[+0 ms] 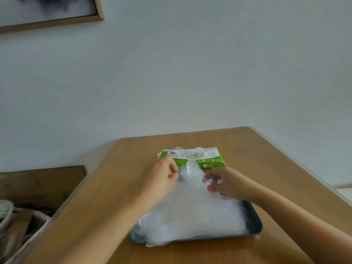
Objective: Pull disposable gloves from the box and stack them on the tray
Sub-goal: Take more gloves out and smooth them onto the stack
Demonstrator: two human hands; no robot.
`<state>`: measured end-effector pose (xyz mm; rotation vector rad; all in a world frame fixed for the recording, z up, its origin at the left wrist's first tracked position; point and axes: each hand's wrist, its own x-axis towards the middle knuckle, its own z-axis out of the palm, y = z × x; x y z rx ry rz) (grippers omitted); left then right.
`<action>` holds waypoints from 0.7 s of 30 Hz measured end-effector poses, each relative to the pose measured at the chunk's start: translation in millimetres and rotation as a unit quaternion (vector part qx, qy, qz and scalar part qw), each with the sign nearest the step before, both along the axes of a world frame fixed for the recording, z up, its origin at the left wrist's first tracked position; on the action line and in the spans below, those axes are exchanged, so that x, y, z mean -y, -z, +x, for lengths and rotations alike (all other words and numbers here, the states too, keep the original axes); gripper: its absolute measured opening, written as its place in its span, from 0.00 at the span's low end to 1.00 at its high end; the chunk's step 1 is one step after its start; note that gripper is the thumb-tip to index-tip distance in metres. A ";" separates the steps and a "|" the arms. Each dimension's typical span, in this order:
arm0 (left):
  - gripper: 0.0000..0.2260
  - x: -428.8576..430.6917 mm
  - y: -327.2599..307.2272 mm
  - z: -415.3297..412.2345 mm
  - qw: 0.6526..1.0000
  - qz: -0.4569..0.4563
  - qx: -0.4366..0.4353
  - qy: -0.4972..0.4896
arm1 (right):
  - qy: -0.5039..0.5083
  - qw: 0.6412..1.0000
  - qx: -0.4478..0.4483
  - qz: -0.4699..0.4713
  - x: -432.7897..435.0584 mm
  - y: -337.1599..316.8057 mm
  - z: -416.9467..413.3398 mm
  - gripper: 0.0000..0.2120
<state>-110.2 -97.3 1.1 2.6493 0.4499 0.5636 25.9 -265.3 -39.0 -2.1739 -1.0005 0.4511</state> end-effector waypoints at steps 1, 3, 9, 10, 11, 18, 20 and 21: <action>0.03 15.1 8.6 -1.0 0.999 0.000 -0.015 0.048 | 0.005 1.000 -0.006 -0.004 0.2 0.6 -0.4 0.08; 0.09 36.4 28.5 -2.3 0.990 0.015 -0.064 0.128 | 0.003 1.000 -0.006 -0.020 1.4 1.1 -1.4 0.07; 0.16 36.4 54.3 0.8 0.980 -0.006 -0.094 0.174 | 0.004 0.999 0.030 -0.030 -0.5 -3.8 5.8 0.16; 0.16 35.4 55.1 0.8 0.980 -0.008 -0.092 0.177 | -0.007 1.000 0.013 -0.010 -3.3 -3.4 7.2 0.16; 0.17 34.8 55.2 0.4 0.980 -0.010 -0.089 0.178 | -0.026 1.000 0.000 0.008 -6.1 -3.3 8.1 0.13; 0.24 25.4 65.9 -4.7 0.977 -0.038 -0.110 0.179 | -0.056 0.996 0.042 0.051 -18.9 -5.0 16.7 0.16; 0.28 22.1 67.6 -3.4 0.973 -0.013 -0.154 0.173 | -0.013 0.996 0.067 0.065 -20.3 -2.6 18.2 0.19; 0.30 20.7 67.8 -2.3 0.969 0.002 -0.180 0.167 | -0.005 0.994 0.096 0.057 -20.2 -1.4 16.2 0.21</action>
